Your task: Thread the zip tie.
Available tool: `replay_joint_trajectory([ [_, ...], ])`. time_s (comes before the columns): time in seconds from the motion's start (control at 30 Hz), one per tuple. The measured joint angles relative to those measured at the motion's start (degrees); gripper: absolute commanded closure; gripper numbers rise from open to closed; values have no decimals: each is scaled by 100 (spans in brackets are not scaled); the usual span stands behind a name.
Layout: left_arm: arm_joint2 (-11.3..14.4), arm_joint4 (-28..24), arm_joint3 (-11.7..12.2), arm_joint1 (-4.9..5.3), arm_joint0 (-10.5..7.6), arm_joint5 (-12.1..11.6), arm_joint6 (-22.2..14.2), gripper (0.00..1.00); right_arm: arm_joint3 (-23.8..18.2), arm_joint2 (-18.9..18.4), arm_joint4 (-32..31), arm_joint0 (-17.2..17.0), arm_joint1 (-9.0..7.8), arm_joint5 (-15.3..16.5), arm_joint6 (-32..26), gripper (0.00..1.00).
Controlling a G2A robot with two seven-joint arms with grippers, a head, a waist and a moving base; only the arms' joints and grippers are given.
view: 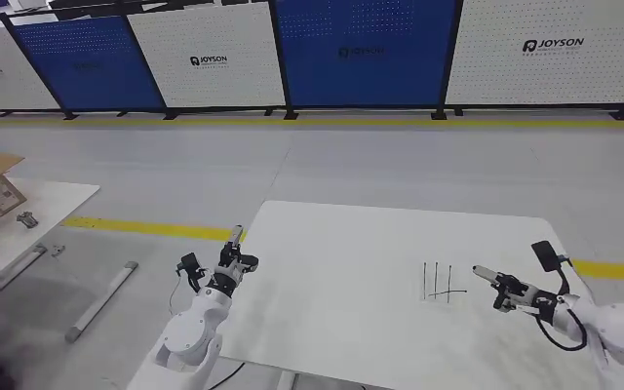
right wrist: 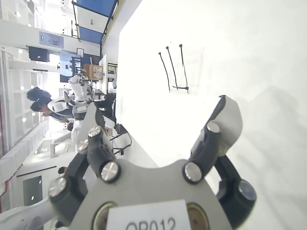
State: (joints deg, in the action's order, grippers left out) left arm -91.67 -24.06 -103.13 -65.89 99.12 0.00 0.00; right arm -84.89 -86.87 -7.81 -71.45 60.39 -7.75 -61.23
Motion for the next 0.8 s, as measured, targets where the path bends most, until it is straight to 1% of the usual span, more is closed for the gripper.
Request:
replay_joint_trajectory([
  [0.27,0,0,0,0,0,0,0,0,-17,-7,-21,14,-8,21,-3,0],
  [0.3,0,0,0,0,0,0,0,0,-40,-11,-103,41,-25,103,-29,0],
  [0.37,0,0,0,0,0,0,0,0,-46,43,-422,109,-57,403,-159,0],
  [0.47,0,0,0,0,0,0,0,0,-28,239,-729,275,-75,607,-345,0],
  [0.5,0,0,0,0,0,0,0,0,5,316,-771,344,-78,675,-450,0],
  [0.57,0,0,0,0,0,0,0,0,216,496,-750,586,-81,878,-813,0],
  [0.63,0,0,0,0,0,0,0,0,458,595,-867,822,-85,887,-988,0],
  [0.8,0,0,0,0,0,0,0,0,473,594,-859,825,-85,857,-973,0],
])
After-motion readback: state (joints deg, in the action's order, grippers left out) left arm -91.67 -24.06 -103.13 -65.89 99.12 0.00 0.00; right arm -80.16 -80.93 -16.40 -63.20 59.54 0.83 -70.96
